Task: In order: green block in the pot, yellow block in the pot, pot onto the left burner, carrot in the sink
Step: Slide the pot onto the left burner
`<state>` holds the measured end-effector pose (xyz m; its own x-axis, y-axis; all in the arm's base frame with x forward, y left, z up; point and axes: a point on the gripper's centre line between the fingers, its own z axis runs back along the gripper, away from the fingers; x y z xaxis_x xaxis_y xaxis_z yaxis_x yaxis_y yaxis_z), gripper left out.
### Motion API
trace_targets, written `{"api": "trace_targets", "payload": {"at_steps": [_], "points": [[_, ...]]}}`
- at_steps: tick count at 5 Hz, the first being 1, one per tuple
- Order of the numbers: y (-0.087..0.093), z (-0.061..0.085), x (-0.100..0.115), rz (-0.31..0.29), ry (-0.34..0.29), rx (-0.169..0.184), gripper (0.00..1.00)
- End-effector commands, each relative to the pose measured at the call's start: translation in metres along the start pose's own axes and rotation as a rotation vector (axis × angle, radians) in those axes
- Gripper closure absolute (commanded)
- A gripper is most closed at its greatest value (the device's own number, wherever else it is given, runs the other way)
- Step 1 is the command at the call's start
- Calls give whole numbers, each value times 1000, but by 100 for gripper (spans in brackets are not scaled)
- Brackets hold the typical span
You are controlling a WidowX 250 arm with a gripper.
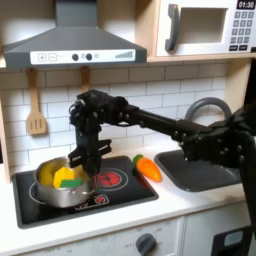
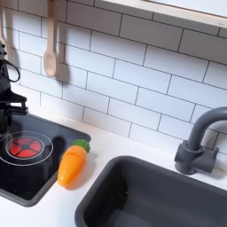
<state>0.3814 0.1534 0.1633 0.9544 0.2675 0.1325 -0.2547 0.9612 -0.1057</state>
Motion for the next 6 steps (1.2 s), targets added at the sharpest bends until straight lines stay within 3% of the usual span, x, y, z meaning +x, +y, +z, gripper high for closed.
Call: {"api": "trace_targets", "payload": {"at_steps": [1,6], "points": [[12,0,5,21,1,5,100],[17,-8,24,23,5,23,100]]}}
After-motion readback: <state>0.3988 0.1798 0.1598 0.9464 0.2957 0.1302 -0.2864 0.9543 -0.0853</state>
